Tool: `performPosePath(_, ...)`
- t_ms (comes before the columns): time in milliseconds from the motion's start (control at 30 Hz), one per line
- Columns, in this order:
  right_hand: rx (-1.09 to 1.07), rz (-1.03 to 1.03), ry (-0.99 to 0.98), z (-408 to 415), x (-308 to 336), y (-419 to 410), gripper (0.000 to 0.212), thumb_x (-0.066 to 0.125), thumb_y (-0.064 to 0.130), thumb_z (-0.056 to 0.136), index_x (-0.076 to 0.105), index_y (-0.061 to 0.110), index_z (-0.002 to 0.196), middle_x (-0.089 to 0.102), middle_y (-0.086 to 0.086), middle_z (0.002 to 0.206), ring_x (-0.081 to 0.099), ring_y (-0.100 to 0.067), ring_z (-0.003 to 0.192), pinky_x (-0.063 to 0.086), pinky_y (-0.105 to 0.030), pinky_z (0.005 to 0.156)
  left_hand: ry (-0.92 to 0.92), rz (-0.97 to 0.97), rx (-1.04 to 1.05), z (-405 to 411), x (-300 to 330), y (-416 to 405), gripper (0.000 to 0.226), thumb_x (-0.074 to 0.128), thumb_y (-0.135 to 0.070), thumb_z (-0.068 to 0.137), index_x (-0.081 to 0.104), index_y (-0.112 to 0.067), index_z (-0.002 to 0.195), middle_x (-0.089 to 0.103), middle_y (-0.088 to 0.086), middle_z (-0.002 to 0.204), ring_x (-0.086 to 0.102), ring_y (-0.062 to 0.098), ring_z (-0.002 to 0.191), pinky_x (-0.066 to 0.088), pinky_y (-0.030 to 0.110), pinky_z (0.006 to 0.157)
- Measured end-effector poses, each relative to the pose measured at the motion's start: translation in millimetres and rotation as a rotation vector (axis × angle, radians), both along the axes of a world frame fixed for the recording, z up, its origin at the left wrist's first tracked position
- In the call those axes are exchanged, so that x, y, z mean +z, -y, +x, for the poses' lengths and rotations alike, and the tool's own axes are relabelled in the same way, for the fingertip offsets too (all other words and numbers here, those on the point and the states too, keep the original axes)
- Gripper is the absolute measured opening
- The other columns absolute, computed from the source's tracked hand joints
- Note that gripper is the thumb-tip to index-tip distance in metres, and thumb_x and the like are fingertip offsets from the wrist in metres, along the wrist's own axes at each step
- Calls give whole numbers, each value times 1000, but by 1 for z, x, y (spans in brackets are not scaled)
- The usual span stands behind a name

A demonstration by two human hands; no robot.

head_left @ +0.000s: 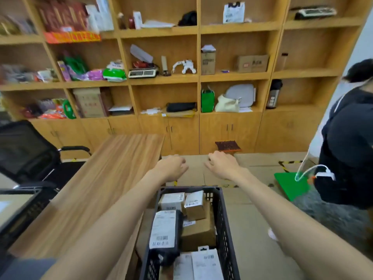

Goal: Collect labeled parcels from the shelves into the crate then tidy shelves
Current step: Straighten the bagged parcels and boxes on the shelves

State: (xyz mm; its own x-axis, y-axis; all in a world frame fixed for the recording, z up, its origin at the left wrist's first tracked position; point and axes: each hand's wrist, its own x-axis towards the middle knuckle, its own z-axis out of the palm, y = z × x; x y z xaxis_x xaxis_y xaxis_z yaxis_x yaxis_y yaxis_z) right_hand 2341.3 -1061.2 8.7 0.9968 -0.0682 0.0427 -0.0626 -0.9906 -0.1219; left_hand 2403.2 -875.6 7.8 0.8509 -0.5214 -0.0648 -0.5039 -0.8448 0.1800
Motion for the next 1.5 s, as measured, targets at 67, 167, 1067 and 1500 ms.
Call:
performPosePath(67,38,-11,51,7,27,-13,29,40,40,103,50,15,92,57,-7,98,58,-28,92,47,-40,78,96,1,44,-3,28,-16,42,41,-42,104,61,-16,129,59,8,133,56,27,119,50,44,96)
performPosePath(167,104,-10,108,13,58,-42,27,41,39,103,51,17,92,57,-3,93,56,-22,84,47,-39,75,189,-26,134,-15,60,-50,38,45,-43,103,63,-18,126,63,4,127,60,23,114,51,39,90)
performPosePath(1067,1349,76,28,-191,102,-470,34,35,39,103,53,11,97,53,-5,98,59,-30,98,48,-40,80,201,-79,1320,-446,101,-391,39,39,-46,105,62,-16,117,63,4,121,61,26,110,48,40,93)
performPosePath(1500,2082,155,-17,-464,98,-556,37,40,40,103,60,9,100,63,-9,97,59,-26,84,49,-34,68,183,257,1989,-749,115,-326,44,43,-45,104,60,-13,129,60,14,129,56,34,118,46,41,87)
